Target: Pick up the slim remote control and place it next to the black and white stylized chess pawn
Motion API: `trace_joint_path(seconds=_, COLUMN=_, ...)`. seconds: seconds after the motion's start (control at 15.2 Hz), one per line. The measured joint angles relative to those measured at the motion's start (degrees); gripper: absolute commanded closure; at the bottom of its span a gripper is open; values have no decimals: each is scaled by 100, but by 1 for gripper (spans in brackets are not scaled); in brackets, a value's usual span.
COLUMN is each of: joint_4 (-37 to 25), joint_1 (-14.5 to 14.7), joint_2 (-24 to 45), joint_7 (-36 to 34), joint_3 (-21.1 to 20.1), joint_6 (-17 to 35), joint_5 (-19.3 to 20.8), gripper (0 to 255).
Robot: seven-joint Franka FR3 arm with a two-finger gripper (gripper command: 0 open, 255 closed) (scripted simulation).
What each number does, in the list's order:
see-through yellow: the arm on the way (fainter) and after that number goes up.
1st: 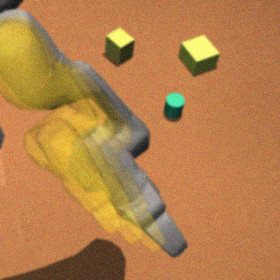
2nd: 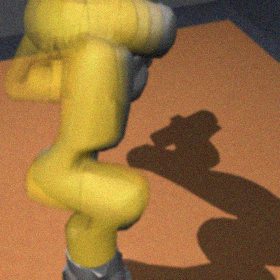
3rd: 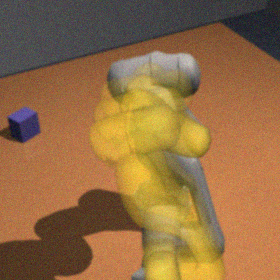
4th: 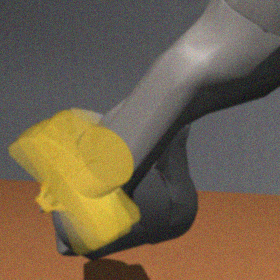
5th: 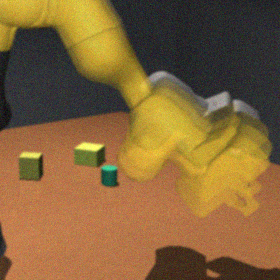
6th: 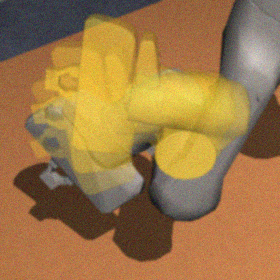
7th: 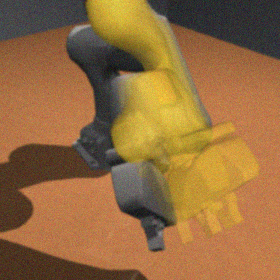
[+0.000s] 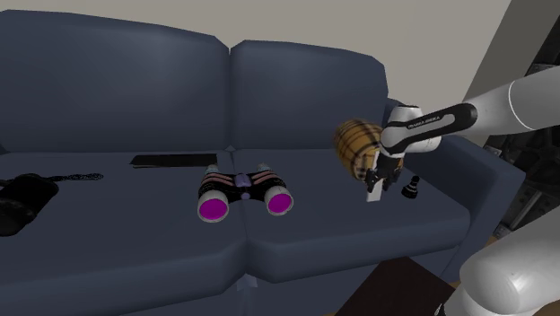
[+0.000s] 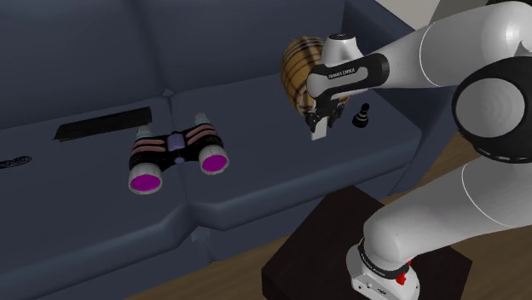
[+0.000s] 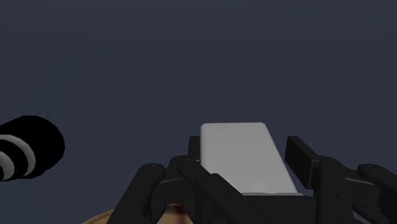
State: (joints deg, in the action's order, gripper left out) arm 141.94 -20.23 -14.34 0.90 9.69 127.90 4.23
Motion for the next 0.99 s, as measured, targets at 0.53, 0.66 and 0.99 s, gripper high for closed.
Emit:
trace_joint_path(seconds=0.53, joint_4=158, joint_1=36, joint_2=169, joint_7=43, joint_3=-18, joint_6=539, joint_5=-41, gripper=255)
trace_joint_path(seconds=0.66, joint_4=162, joint_1=31, joint_2=167, joint_7=37, joint_3=-24, joint_6=540, joint_5=-36, gripper=255)
trace_joint_path(seconds=0.99, joint_4=113, joint_1=12, joint_2=289, joint_7=78, joint_3=2, joint_6=771, joint_5=-46, gripper=0)
